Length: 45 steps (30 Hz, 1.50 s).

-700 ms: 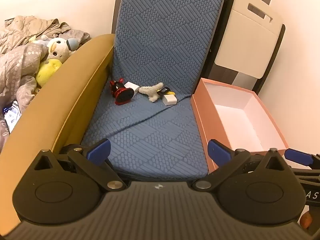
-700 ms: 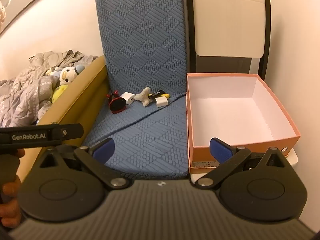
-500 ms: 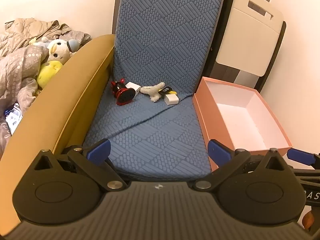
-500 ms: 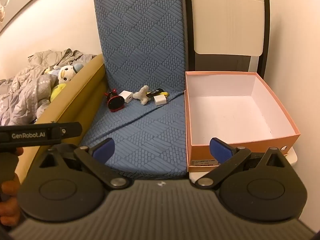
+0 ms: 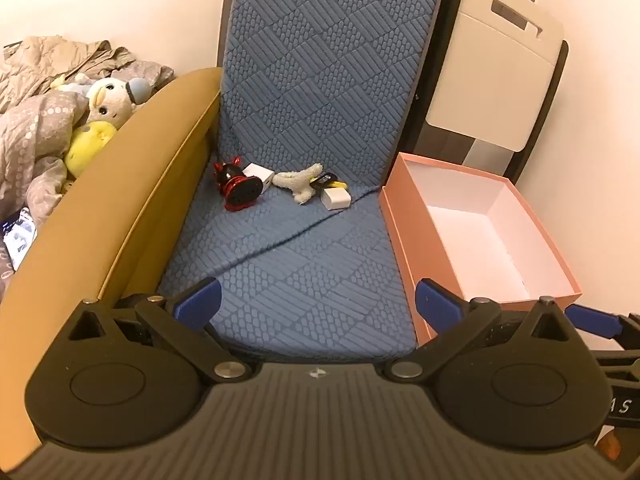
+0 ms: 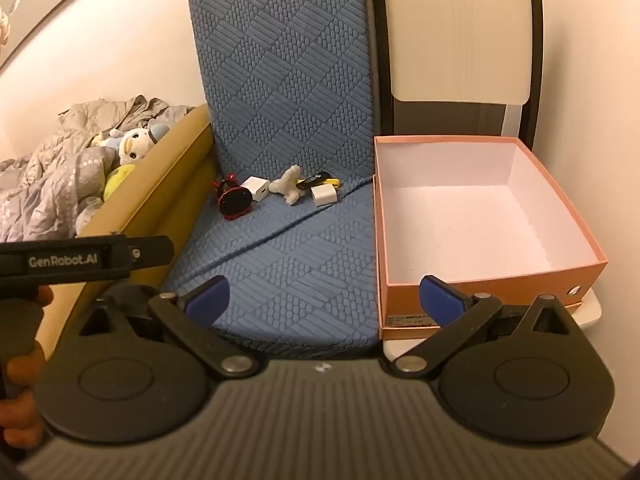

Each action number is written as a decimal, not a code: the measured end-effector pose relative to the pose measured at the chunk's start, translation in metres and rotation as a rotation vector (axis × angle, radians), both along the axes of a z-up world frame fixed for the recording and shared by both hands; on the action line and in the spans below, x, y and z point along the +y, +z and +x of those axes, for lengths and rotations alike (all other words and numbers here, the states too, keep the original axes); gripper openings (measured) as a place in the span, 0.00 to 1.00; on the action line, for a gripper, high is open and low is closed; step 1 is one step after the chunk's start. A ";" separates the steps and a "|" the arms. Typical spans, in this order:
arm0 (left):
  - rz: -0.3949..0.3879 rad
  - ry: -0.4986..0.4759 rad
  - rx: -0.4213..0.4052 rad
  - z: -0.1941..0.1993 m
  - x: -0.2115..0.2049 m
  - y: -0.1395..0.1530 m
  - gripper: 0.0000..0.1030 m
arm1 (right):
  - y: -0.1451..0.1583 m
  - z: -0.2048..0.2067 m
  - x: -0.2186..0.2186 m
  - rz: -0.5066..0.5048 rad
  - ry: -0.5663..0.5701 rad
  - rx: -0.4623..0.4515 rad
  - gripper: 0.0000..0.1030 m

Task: Organize rigid objects
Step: 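Move both tools toward the small objects on the blue cushion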

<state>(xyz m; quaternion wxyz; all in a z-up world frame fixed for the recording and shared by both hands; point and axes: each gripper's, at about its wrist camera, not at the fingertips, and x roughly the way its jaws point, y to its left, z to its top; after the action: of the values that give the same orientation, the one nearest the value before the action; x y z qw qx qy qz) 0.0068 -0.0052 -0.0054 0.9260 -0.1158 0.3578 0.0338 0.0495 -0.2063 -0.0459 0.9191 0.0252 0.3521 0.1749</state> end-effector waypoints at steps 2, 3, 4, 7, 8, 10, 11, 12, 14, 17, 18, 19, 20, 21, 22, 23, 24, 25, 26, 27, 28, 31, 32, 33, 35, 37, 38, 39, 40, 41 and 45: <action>0.009 -0.005 -0.004 0.001 0.000 -0.002 1.00 | -0.002 0.000 0.002 -0.003 -0.003 0.001 1.00; 0.012 -0.005 0.001 0.004 -0.001 -0.002 1.00 | -0.005 0.001 0.002 -0.007 -0.005 0.005 1.00; 0.012 -0.004 0.007 0.006 -0.001 -0.005 1.00 | -0.007 0.003 0.002 -0.006 -0.006 0.012 1.00; 0.000 -0.007 0.007 0.008 0.000 -0.008 1.00 | -0.015 0.008 0.000 0.024 -0.002 0.060 1.00; -0.005 -0.009 0.005 0.009 0.001 -0.009 1.00 | -0.017 0.009 0.001 0.023 -0.003 0.070 1.00; -0.023 -0.014 0.006 0.011 0.003 -0.013 1.00 | -0.020 0.011 0.003 0.006 -0.004 0.074 1.00; -0.031 -0.014 0.008 0.011 0.004 -0.015 1.00 | -0.021 0.012 0.003 0.003 -0.006 0.076 1.00; -0.038 -0.014 0.014 0.013 0.005 -0.017 1.00 | -0.022 0.012 0.003 0.005 -0.011 0.081 1.00; -0.036 -0.014 0.024 0.016 0.005 -0.020 1.00 | -0.025 0.013 0.002 0.014 -0.018 0.089 1.00; -0.038 -0.004 0.030 0.017 0.009 -0.025 1.00 | -0.029 0.014 0.001 0.025 -0.013 0.100 1.00; -0.042 -0.003 0.031 0.018 0.010 -0.026 1.00 | -0.029 0.015 0.001 0.027 -0.015 0.101 1.00; -0.044 -0.003 0.031 0.018 0.012 -0.027 1.00 | -0.030 0.015 0.001 0.028 -0.016 0.102 1.00; -0.043 -0.002 0.030 0.018 0.012 -0.028 1.00 | -0.030 0.016 0.000 0.027 -0.015 0.105 1.00; -0.041 0.000 0.031 0.019 0.013 -0.028 1.00 | -0.031 0.016 0.001 0.024 -0.015 0.108 1.00; -0.041 0.003 0.033 0.019 0.014 -0.030 1.00 | -0.031 0.016 0.000 0.024 -0.015 0.111 1.00; -0.043 0.002 0.037 0.020 0.014 -0.031 1.00 | -0.031 0.017 0.000 0.024 -0.015 0.111 1.00; -0.044 0.000 0.043 0.021 0.013 -0.033 1.00 | -0.031 0.018 0.000 0.022 -0.015 0.109 1.00; -0.043 -0.003 0.048 0.022 0.013 -0.034 1.00 | -0.031 0.018 0.001 0.018 -0.012 0.108 1.00; -0.041 -0.004 0.049 0.022 0.013 -0.035 1.00 | -0.032 0.019 0.002 0.015 -0.009 0.109 1.00; -0.040 -0.004 0.050 0.022 0.013 -0.035 1.00 | -0.032 0.019 0.003 0.013 -0.009 0.111 1.00; -0.041 -0.004 0.049 0.022 0.013 -0.036 1.00 | -0.032 0.019 0.003 0.014 -0.010 0.113 1.00; -0.046 -0.001 0.048 0.022 0.015 -0.036 1.00 | -0.033 0.020 0.003 0.012 -0.013 0.117 1.00; -0.047 0.000 0.047 0.022 0.015 -0.035 1.00 | -0.033 0.020 0.003 0.013 -0.012 0.117 1.00; -0.046 0.001 0.044 0.021 0.015 -0.035 1.00 | -0.033 0.020 0.003 0.012 -0.011 0.117 1.00; -0.046 0.002 0.043 0.021 0.016 -0.035 1.00 | -0.033 0.020 0.004 0.012 -0.011 0.117 1.00; -0.046 0.001 0.042 0.020 0.015 -0.035 1.00 | -0.033 0.020 0.004 0.014 -0.010 0.118 1.00; -0.045 0.002 0.042 0.020 0.015 -0.036 1.00 | -0.032 0.020 0.004 0.012 -0.008 0.118 1.00; -0.045 0.002 0.042 0.020 0.015 -0.036 1.00 | -0.032 0.020 0.004 0.010 -0.008 0.117 1.00; -0.043 0.002 0.042 0.020 0.014 -0.036 1.00 | -0.032 0.020 0.004 0.009 -0.007 0.116 1.00; -0.041 0.003 0.041 0.019 0.014 -0.036 1.00 | -0.032 0.020 0.004 0.009 -0.007 0.116 1.00; -0.037 0.008 0.048 0.021 0.015 -0.037 1.00 | -0.031 0.021 0.005 0.004 -0.008 0.113 1.00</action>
<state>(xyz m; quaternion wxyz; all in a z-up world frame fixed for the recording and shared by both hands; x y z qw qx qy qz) 0.0275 0.0099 -0.0427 0.9146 -0.1333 0.3802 0.0336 0.0706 -0.2013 -0.0774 0.8985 0.0382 0.4029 0.1701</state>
